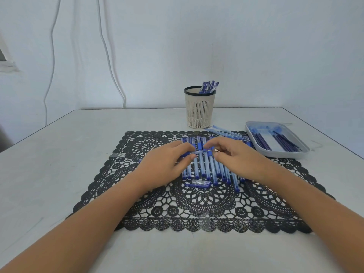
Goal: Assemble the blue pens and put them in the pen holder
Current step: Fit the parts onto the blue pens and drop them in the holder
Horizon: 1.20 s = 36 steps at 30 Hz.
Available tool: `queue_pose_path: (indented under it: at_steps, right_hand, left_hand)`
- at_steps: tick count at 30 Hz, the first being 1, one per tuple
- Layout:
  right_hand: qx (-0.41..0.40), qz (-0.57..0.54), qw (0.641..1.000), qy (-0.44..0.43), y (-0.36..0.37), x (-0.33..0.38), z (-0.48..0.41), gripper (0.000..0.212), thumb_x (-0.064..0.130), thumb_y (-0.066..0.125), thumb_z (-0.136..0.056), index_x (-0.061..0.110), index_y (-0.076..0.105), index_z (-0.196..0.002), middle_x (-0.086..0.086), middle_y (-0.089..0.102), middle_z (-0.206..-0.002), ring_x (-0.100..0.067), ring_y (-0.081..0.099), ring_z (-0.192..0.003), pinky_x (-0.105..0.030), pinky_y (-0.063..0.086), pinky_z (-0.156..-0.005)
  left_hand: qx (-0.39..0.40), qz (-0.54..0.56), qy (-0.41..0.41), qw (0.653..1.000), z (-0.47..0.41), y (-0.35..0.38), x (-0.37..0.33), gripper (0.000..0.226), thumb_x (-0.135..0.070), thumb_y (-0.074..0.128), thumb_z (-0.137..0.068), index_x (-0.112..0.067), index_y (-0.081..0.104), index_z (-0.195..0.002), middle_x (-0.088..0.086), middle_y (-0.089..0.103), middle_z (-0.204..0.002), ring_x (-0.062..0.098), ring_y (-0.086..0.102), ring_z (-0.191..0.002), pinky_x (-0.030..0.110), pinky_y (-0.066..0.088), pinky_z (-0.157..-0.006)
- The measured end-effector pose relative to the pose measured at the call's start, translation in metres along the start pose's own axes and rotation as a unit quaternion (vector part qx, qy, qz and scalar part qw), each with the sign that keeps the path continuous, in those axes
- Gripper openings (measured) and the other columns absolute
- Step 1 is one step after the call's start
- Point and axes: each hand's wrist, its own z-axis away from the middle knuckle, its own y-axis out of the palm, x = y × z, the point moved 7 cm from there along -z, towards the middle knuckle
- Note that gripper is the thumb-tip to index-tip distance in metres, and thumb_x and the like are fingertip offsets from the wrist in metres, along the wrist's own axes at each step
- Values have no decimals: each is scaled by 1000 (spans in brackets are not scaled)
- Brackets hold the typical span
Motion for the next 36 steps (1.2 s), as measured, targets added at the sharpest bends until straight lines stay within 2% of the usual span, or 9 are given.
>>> queue_pose_path:
  at_steps: [2,5,9,12,17,23,29,32,36]
  right_hand:
    - [6,-11,1000,18,-1,-3,0,22,16,41,-96,28,47,-114,-9,57,-86,-7,48,-64,-19,39,-62]
    - [3,-13,999,35,-4,-8,0,18,14,42,-95,28,45,-105,0,62,-95,-14,56,-80,-25,45,-72]
    - [5,-11,999,39,-6,-10,-1,18,11,42,-95,27,51,-99,14,67,-91,3,60,-72,-19,49,-68]
    - [16,12,1000,9,-3,0,1,17,15,47,-95,28,59,-96,17,65,-82,11,57,-65,-13,42,-63]
    - [49,92,993,-58,9,16,5,19,20,55,-91,31,67,-101,17,57,-89,5,53,-79,-7,39,-70]
    - [77,119,986,-84,19,22,8,12,14,59,-88,21,64,-97,19,53,-77,15,51,-70,-2,38,-65]
    - [86,136,981,-109,24,22,7,17,18,59,-89,25,71,-98,14,57,-91,4,54,-76,-5,38,-71]
    - [30,100,990,-96,12,23,6,16,18,57,-89,25,70,-97,14,61,-86,4,55,-73,-4,40,-68]
    - [-115,49,991,-54,-14,15,4,15,16,52,-90,28,60,-96,13,60,-84,3,54,-76,-2,39,-68]
  left_hand:
    - [4,5,-9,1000,0,0,3,41,-51,30,-92,-26,57,-111,-12,60,-102,4,55,-86,28,50,-72]
    - [7,7,-21,1000,0,-1,9,34,-44,36,-95,-24,58,-112,-11,60,-105,4,54,-88,26,48,-74]
    - [8,8,-40,999,1,-2,16,30,-42,38,-96,-25,58,-111,-14,57,-100,5,55,-87,29,50,-73]
    - [8,3,-51,999,1,-2,19,29,-40,40,-95,-24,58,-111,-12,60,-103,5,55,-87,29,49,-74]
    - [6,-1,-50,999,1,0,21,35,-48,36,-93,-26,57,-110,-11,60,-100,6,56,-85,30,50,-73]
    - [-2,-3,-44,999,0,0,20,40,-53,33,-91,-26,58,-108,-16,57,-97,5,55,-83,30,50,-70]
    - [4,-1,-33,999,0,1,17,41,-50,33,-90,-24,59,-108,-11,61,-99,6,56,-84,30,50,-71]
    - [4,-1,-34,999,0,1,17,43,-52,32,-90,-25,58,-109,-11,61,-100,6,56,-84,30,51,-71]
    - [10,2,-29,1000,0,2,15,36,-49,36,-93,-25,58,-111,-12,60,-101,5,55,-86,30,50,-73]
